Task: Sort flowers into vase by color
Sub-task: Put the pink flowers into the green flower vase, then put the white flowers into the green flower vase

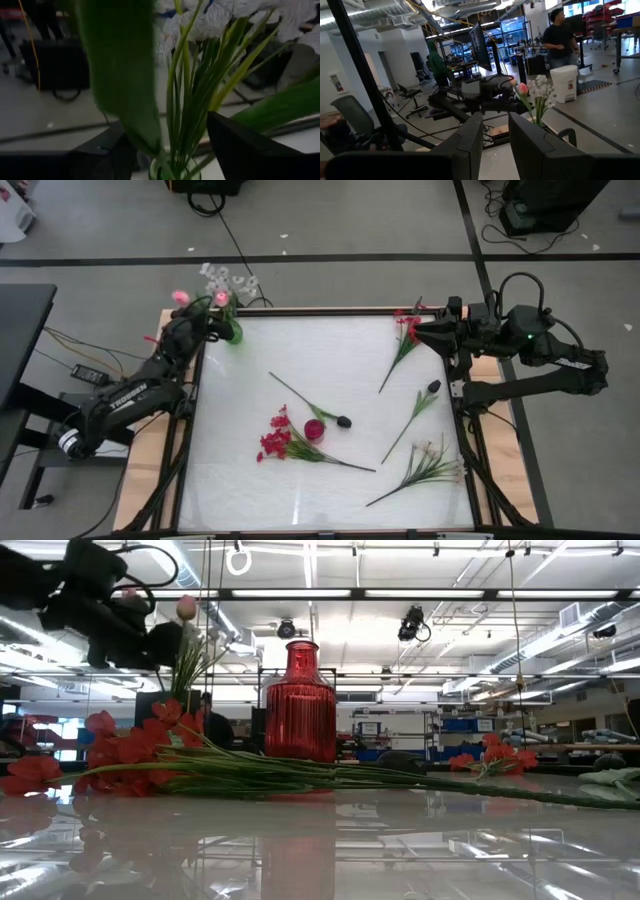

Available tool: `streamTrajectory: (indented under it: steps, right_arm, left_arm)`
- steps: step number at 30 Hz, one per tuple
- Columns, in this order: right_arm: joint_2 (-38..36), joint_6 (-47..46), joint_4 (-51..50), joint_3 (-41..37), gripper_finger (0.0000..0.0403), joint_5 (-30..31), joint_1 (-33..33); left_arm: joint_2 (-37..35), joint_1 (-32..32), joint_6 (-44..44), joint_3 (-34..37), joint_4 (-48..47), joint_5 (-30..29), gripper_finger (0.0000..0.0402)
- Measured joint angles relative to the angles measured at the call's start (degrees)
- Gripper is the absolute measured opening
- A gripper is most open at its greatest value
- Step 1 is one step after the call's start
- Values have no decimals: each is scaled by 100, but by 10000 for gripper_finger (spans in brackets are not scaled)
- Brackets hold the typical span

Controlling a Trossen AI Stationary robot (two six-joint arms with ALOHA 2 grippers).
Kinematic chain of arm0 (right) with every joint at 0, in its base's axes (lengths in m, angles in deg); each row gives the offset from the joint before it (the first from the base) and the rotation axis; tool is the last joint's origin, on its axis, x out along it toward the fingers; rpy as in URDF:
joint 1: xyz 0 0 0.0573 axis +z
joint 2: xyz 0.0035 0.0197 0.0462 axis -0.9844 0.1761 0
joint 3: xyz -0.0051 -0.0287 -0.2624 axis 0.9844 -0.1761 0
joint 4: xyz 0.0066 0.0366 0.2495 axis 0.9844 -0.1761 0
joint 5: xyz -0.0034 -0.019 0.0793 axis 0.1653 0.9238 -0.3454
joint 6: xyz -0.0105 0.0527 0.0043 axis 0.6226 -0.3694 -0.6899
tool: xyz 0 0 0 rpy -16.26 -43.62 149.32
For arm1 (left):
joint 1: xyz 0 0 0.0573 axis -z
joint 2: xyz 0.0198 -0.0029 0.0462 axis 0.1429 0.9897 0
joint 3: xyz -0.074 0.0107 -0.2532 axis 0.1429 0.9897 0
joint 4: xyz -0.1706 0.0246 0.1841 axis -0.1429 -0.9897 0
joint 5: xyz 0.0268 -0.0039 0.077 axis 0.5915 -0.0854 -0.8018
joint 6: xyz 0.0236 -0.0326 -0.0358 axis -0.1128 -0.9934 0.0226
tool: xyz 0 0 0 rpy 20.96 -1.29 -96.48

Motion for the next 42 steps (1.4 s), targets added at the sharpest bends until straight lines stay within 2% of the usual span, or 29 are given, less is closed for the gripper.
streamTrajectory:
  steps: [3, 8, 18, 24, 31, 38, 42]
  right_arm:
    - [0, 0, 0, 0, 103, 0, 0]
    - [2, 0, 0, 0, 103, 0, 0]
    - [2, 0, 0, -2, 103, 0, 0]
    - [0, 0, 0, -2, 103, 0, 0]
    - [1, 0, 0, -1, 103, 0, 0]
    - [0, 0, 0, -2, 103, 0, 0]
    - [2, 0, 0, -2, 103, 0, 0]
  left_arm:
    - [2, -8, -176, -446, -1011, 122, 252]
    - [20, -22, -180, -1098, -2339, 676, 271]
    - [20, -22, -159, -2274, -4100, 963, 331]
    - [44, -22, -321, -2812, -5136, 1522, 362]
    - [277, -22, -436, -3657, -6436, 1511, 366]
    - [737, 149, -969, -4683, -7915, 1703, 366]
    - [850, 515, -1504, -4905, -8489, 2320, 362]
